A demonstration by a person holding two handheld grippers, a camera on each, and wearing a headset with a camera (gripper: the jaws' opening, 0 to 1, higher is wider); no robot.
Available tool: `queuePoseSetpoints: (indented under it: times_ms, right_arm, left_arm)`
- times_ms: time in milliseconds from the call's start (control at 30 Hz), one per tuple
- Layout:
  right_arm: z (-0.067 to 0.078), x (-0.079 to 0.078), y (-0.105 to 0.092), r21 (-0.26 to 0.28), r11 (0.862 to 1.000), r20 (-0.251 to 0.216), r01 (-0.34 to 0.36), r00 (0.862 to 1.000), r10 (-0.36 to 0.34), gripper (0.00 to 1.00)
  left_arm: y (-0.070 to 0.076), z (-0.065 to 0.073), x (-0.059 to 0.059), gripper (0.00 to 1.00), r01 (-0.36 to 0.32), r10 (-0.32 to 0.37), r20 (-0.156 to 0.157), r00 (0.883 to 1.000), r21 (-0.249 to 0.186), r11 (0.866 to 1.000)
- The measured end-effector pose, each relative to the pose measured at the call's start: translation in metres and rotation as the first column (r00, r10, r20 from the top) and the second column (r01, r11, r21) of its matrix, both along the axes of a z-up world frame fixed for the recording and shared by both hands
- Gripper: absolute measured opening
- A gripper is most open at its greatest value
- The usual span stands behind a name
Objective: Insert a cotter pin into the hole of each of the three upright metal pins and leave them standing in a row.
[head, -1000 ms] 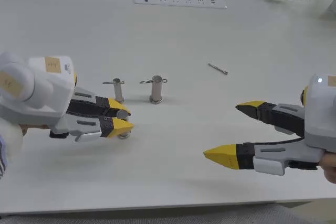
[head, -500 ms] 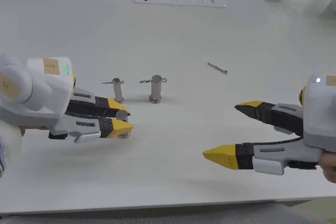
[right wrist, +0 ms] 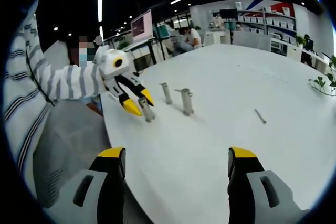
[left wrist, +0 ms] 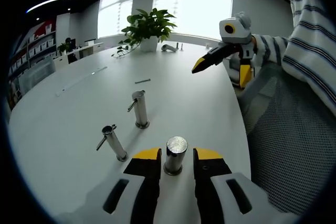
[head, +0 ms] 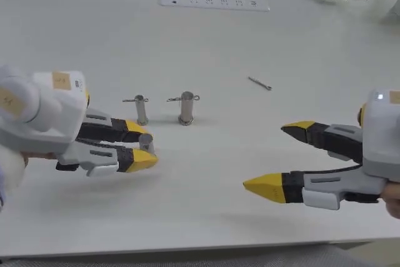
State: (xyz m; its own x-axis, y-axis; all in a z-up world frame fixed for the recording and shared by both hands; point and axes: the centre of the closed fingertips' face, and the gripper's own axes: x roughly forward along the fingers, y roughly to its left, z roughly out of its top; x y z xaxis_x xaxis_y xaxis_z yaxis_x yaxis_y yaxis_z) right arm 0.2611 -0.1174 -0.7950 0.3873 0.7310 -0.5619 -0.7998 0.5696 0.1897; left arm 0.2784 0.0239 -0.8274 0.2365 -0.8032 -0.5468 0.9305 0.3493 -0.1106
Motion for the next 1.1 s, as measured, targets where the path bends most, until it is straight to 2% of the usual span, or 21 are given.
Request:
queuePoseSetpoints:
  times_ms: [133,200,333,400,533,600,633,733,867,967,1100]
  right_arm:
    - [0.0,0.003,-0.001,-0.005,1.0,0.003,-0.002,1.0,0.002,0.81]
    - [0.001,0.005,-0.002,-0.006,1.0,0.005,0.0,1.0,0.0,0.81]
    - [0.003,0.01,-0.003,-0.006,1.0,0.013,0.006,1.0,-0.006,0.81]
    - [0.003,0.012,-0.004,-0.009,1.0,0.017,0.009,1.0,-0.009,0.81]
    - [0.003,0.019,-0.006,-0.02,1.0,0.024,0.01,1.0,-0.01,0.81]
    - [0.006,0.024,-0.007,-0.014,1.0,0.026,0.012,1.0,-0.011,0.81]
    - [0.008,0.027,-0.008,-0.012,1.0,0.025,0.014,1.0,-0.013,0.81]
    - [0.01,0.037,-0.012,-0.029,1.0,0.035,0.013,0.999,-0.012,0.8]
    - [0.009,0.052,-0.018,-0.036,0.999,0.04,0.011,0.999,-0.01,0.78]
    - [0.004,0.063,-0.024,-0.078,0.997,0.04,-0.003,0.999,0.006,0.76]
    - [0.004,0.076,-0.028,-0.105,0.994,0.041,-0.008,0.999,0.012,0.74]
  left_arm:
    - [0.004,0.001,-0.003,0.28,0.0,0.0,-0.014,1.0,-0.003,1.0]
    - [0.006,0.003,-0.005,0.3,-0.006,0.006,-0.033,0.999,-0.016,1.0]
    - [0.01,0.006,-0.007,0.39,-0.012,0.011,-0.04,0.999,-0.023,1.0]
    - [0.013,0.008,-0.008,0.43,-0.027,0.025,-0.058,0.998,-0.031,0.999]
    - [0.016,0.012,-0.01,0.51,-0.044,0.042,-0.051,0.998,-0.046,0.998]
    - [0.018,0.013,-0.011,0.54,-0.051,0.048,-0.059,0.997,-0.053,0.997]
    - [0.019,0.014,-0.013,0.55,-0.061,0.056,-0.074,0.996,-0.066,0.996]
    - [0.023,0.016,-0.014,0.57,-0.08,0.074,-0.078,0.994,-0.082,0.993]
    - [0.028,0.014,-0.015,0.6,-0.091,0.086,-0.081,0.993,-0.071,0.993]
    - [0.031,0.012,-0.016,0.61,-0.101,0.095,-0.085,0.992,-0.067,0.993]
    - [0.034,0.008,-0.017,0.61,-0.111,0.106,-0.092,0.99,-0.055,0.992]
